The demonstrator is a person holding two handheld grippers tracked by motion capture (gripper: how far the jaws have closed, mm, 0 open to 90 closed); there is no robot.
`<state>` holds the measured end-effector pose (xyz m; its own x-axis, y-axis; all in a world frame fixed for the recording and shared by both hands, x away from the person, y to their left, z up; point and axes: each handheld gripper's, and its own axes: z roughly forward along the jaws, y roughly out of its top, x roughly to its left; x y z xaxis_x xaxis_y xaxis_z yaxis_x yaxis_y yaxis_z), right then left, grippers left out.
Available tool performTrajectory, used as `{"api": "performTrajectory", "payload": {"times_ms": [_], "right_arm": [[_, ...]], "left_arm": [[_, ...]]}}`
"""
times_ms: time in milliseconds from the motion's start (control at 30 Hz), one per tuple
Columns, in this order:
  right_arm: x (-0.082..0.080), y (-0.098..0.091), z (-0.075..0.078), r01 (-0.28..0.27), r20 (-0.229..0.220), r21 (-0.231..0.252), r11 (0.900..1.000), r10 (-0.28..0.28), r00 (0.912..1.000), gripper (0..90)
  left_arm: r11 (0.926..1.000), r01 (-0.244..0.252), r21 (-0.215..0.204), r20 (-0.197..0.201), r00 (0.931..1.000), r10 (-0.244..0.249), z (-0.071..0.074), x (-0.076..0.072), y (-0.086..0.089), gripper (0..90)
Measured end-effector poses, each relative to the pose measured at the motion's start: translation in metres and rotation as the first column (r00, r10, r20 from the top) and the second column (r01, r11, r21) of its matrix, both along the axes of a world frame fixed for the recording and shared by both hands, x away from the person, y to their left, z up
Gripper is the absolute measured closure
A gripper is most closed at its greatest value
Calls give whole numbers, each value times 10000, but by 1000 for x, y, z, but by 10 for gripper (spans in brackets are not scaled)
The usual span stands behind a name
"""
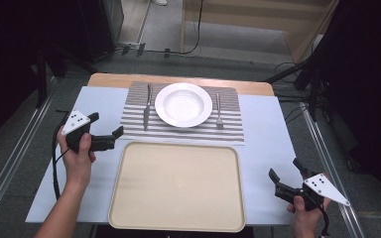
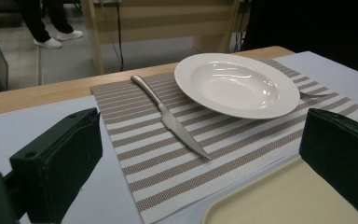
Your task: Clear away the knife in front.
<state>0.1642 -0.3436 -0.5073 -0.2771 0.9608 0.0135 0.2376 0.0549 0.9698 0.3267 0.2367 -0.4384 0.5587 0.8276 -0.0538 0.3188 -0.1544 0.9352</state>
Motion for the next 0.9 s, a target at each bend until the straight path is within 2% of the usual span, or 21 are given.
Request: {"api": "performTrajectory", "payload": {"times_ms": [200, 433, 533, 667, 800, 900], "right_arm": [[0, 1, 0, -33, -28, 9, 10000, 33, 10000, 99], [0, 2, 0, -97, -4, -43, 9999, 97, 10000, 99], [1, 2, 0, -82, -14, -30, 10000, 82, 10000, 99], [1, 2, 0, -87, -33, -49, 10000, 86, 10000, 99], [1, 3, 0, -102, -32, -71, 9999, 102, 9999, 99], [1, 3, 0, -79, -28, -36, 10000, 79, 10000, 99]], "left_arm": [[9999, 108, -125, -264, 9996, -111, 1, 16, -8, 0], [9999, 130, 34, -474, 9988, -128, -1, 32, -16, 0], [9999, 111, -32, -500, 9987, -113, -1, 36, -19, 0], [9998, 157, 124, -566, 9983, -149, -1, 44, -24, 0], [9997, 239, 8, -691, 9973, -238, -3, 53, -29, 0], [9997, 229, 111, -748, 9970, -220, -3, 59, -33, 0]]}}
